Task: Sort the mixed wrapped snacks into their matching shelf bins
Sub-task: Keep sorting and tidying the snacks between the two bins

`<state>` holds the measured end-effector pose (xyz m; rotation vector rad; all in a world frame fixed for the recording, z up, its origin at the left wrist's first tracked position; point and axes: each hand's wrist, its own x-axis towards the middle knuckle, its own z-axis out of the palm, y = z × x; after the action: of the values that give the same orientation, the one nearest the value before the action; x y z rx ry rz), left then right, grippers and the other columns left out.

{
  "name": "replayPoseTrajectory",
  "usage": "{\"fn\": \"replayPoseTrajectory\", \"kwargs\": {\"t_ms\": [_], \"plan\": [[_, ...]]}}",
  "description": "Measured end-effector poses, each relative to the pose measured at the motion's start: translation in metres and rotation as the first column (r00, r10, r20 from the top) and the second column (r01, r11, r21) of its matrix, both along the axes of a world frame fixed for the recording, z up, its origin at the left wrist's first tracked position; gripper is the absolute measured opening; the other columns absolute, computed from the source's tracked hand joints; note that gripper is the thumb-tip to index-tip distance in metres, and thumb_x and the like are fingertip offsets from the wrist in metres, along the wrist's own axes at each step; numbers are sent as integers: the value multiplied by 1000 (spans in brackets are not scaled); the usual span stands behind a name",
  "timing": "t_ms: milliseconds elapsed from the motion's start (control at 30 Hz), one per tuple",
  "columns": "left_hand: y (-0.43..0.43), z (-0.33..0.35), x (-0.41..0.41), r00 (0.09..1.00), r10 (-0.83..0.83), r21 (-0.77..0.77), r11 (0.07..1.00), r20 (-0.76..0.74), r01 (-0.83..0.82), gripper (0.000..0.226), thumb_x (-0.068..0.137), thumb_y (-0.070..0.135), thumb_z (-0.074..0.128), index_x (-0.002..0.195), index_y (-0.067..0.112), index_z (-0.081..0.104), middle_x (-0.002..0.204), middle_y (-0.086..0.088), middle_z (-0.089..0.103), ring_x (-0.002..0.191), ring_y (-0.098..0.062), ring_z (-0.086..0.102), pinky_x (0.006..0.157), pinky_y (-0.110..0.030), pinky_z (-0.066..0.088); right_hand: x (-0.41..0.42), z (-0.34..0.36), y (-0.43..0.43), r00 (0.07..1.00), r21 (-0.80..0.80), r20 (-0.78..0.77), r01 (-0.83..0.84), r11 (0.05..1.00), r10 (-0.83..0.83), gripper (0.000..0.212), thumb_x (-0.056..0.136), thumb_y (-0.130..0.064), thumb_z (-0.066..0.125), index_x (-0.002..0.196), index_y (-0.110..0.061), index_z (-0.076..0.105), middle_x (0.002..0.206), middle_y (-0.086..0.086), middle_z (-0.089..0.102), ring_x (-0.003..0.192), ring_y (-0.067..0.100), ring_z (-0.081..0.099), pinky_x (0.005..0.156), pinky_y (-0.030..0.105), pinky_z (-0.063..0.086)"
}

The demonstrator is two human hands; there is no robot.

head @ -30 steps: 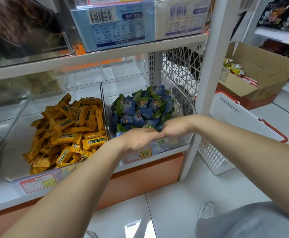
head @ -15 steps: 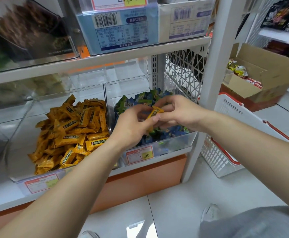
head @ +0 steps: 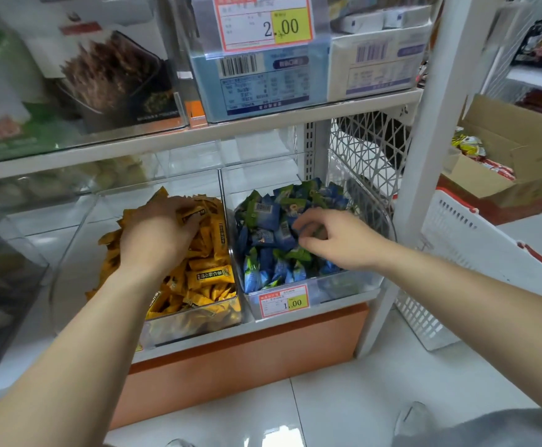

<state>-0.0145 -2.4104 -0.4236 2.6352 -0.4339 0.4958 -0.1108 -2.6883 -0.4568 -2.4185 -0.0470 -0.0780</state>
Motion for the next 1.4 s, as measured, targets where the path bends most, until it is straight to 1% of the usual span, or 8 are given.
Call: {"fn": "replayPoseTrajectory", "kwargs": {"t_ms": [300, 467, 633, 800, 933, 1033, 1267, 1400], "plan": [[-10, -1, -5, 988, -131, 94, 988, 78, 123, 35, 96, 35, 54, 129, 26, 62, 133, -4, 61, 120, -31, 54, 93, -42, 49, 6, -5, 30, 907, -284, -353, -339, 897, 231, 45, 99, -42, 47, 143, -33, 52, 149, -13, 50, 134, 8, 46, 103, 26, 38], [7, -6, 7, 931, -303, 67, 944, -204, 322, 44, 92, 38, 64, 135, 34, 56, 138, 4, 55, 125, -19, 52, 97, -33, 44, 13, -10, 29, 926, -328, -339, -280, 902, 165, 59, 95, -46, 51, 151, -37, 37, 158, -4, 36, 140, 19, 40, 111, 37, 38], [-3, -15, 28, 956, -123, 225, 956, -266, 186, 61, 95, 61, 42, 149, 33, 39, 156, -1, 37, 141, -26, 35, 112, -42, 34, 18, -13, 32, 934, -355, -314, -284, 891, 172, 53, 97, -54, 47, 146, -36, 44, 148, -4, 47, 131, 19, 48, 99, 34, 43], [-13, -8, 28, 970, 81, 368, 930, -230, 10, 71, 95, 67, 33, 154, 26, 30, 162, -4, 26, 148, -30, 22, 119, -50, 21, 19, -9, 34, 928, -406, -340, -291, 866, 152, 43, 93, -64, 46, 118, -31, 58, 103, -9, 56, 95, 17, 56, 74, 33, 45], [-34, 11, -10, 984, -178, 22, 984, 2, 178, 39, 96, 42, 53, 130, 24, 60, 131, -3, 60, 117, -24, 56, 94, -38, 47, 23, -4, 25, 905, -494, -412, -323, 807, 110, 55, 92, -66, 46, 135, -32, 53, 130, -1, 61, 108, 22, 57, 77, 30, 45], [-62, 9, -49, 905, -422, -45, 906, -53, 420, 23, 94, 31, 57, 114, 25, 68, 110, 5, 69, 98, -13, 63, 85, -30, 51, 26, 1, 10, 886, -571, -464, -305, 762, 7, 60, 90, -61, 52, 138, -25, 50, 131, 4, 61, 93, 21, 52, 65, 28, 40], [-112, -23, -63, 900, -297, 258, 887, -319, 383, 28, 95, 35, 55, 113, 13, 56, 109, -11, 62, 93, -30, 61, 69, -35, 47, 25, -6, -6, 818, -395, -575, -251, 884, -25, 64, 91, -50, 60, 146, -23, 44, 144, 1, 52, 124, 23, 52, 102, 37, 43], [-130, -32, -55, 888, -184, 442, 813, -421, 378, 41, 91, 45, 55, 116, 13, 57, 109, -11, 63, 93, -30, 62, 67, -33, 45, 20, -6, -13, 819, -352, -573, -232, 907, -13, 57, 90, -40, 61, 143, -24, 48, 139, -1, 55, 112, 18, 52, 92, 33, 43]]}}
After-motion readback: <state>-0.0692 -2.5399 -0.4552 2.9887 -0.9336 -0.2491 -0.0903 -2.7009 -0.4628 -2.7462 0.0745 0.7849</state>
